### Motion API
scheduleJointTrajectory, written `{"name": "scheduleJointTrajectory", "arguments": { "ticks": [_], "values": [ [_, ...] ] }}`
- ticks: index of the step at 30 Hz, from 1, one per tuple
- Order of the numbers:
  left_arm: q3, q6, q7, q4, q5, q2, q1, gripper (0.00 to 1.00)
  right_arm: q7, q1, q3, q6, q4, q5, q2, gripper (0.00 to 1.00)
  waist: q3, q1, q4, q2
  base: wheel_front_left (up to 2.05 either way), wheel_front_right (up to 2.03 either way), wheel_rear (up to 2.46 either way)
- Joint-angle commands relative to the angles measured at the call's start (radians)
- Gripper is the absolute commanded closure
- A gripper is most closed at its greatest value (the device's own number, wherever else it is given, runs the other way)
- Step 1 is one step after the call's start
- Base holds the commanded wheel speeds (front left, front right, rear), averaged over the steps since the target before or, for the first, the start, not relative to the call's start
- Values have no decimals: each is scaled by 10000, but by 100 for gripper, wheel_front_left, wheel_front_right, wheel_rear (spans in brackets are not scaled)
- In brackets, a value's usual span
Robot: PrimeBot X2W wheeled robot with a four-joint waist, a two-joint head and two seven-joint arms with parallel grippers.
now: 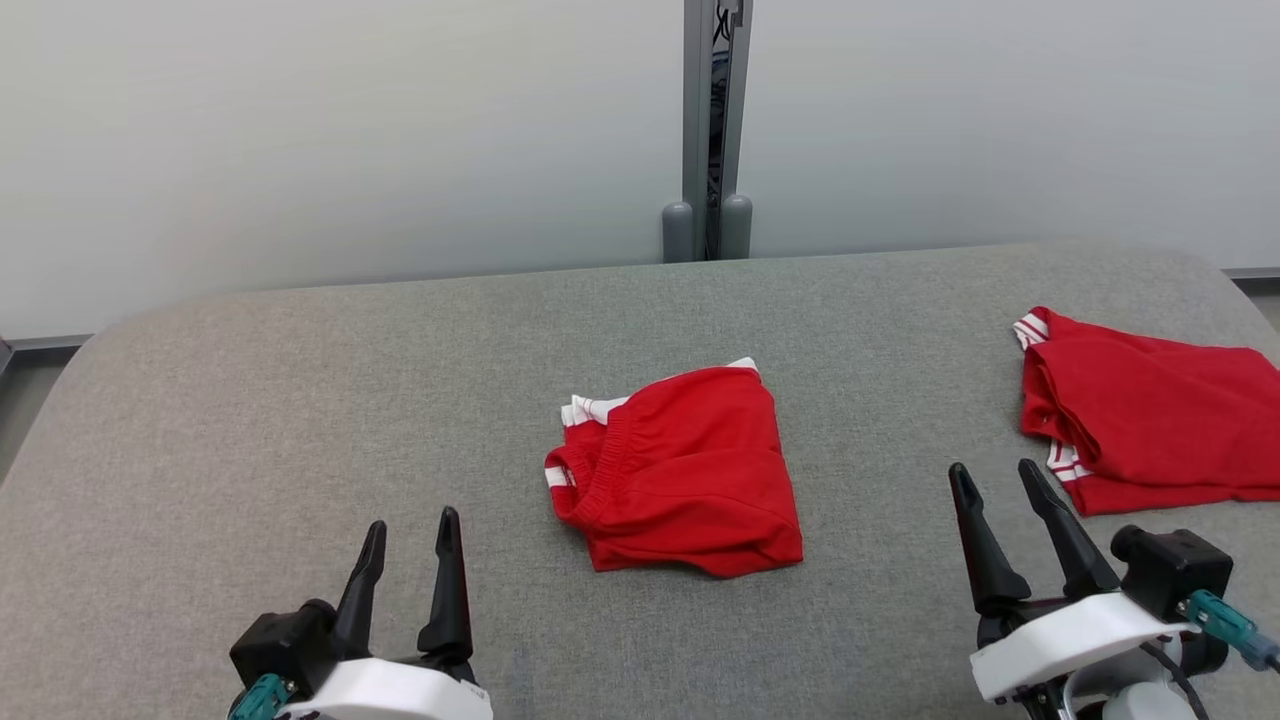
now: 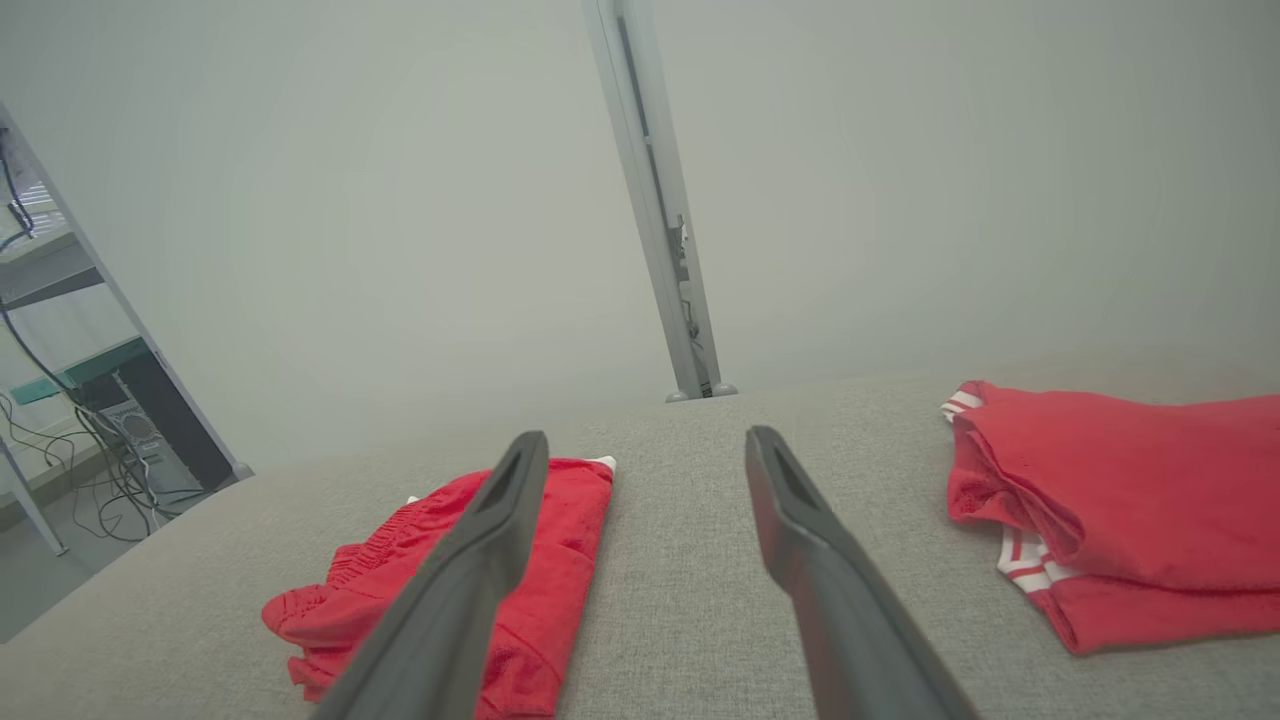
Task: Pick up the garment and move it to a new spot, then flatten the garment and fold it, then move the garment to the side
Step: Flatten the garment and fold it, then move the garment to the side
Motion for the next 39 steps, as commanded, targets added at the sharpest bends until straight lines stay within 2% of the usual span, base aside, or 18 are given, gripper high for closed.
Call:
{"name": "scheduleJointTrajectory", "arguments": {
  "ticks": [1,7,14,29,39],
  "values": [
    [61,-81,-40,21,-45,34,158,0,-45,132,-75,16,-126,-46,-49,0,-57,0,-1,0,0,0,0],
    [318,-145,-40,80,-100,41,372,0,-45,725,-119,16,-662,-487,-144,0,-224,0,52,0,0,0,0],
    [533,-153,-40,-208,1183,37,703,0,-45,1234,-202,16,-937,-937,9,0,-369,0,172,0,0,0,0],
    [614,48,-40,-419,2600,37,1025,0,-46,1464,-150,16,-971,-1147,91,0,-470,0,297,0,0,0,0],
    [659,159,-40,-506,2814,37,1163,0,-46,1379,-45,16,-845,-1157,134,0,-404,0,304,0,0,0,0]
  ]
}}
